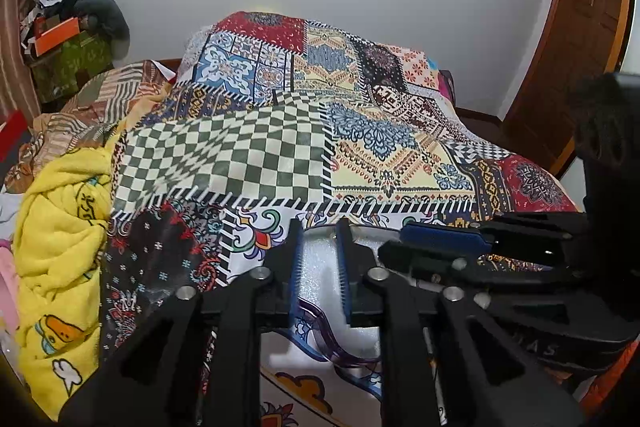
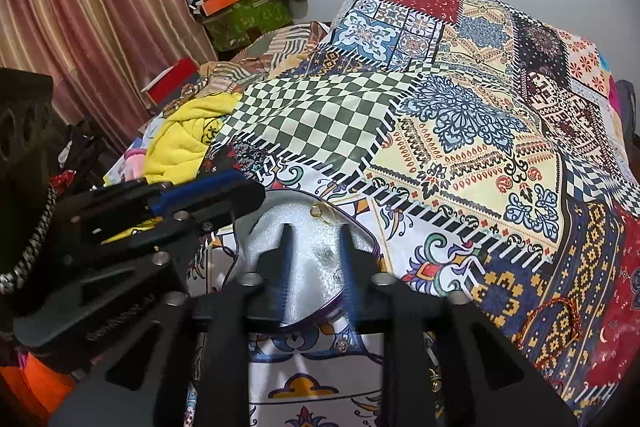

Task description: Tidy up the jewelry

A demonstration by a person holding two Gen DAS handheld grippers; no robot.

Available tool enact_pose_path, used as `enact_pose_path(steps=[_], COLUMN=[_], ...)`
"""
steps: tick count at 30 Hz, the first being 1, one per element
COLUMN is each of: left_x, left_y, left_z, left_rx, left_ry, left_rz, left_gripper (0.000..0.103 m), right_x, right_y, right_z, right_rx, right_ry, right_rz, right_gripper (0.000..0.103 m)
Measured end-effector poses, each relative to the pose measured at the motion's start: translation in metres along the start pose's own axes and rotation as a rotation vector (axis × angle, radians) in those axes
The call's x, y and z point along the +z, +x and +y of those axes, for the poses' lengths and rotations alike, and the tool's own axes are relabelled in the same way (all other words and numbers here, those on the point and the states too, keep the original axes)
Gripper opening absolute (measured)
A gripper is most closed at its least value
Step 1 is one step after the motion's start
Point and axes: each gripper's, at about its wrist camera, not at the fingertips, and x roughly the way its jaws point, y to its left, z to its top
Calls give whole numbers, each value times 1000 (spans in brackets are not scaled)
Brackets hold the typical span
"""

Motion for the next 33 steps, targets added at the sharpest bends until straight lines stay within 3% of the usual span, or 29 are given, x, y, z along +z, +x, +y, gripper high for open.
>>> enact_pose_path(steps=[3,15,23,28,33], left_x=[3,9,3,-6,-21], left_y=[-11,-61,-89,-92,-77], left_z=[1,-15,-42,-62,-77], left_rx=[8,43,47,40,18], left_ry=[-10,5,46,59,53], left_rz=[-19,-75,-96,-80,-5], left_gripper=[25,28,41,47,47], right_x=[-1,-7,-19,-33,-50], right_y=[-10,-66,-104,-120,-130], right_z=[0,6,1,-13,-43], right_rx=[-15,-83,-132,-173,-229], right_ry=[0,-4,-2,6,45], right_rz=[-25,-115,-166,-169,-138], right_gripper=[35,35,35,35,35])
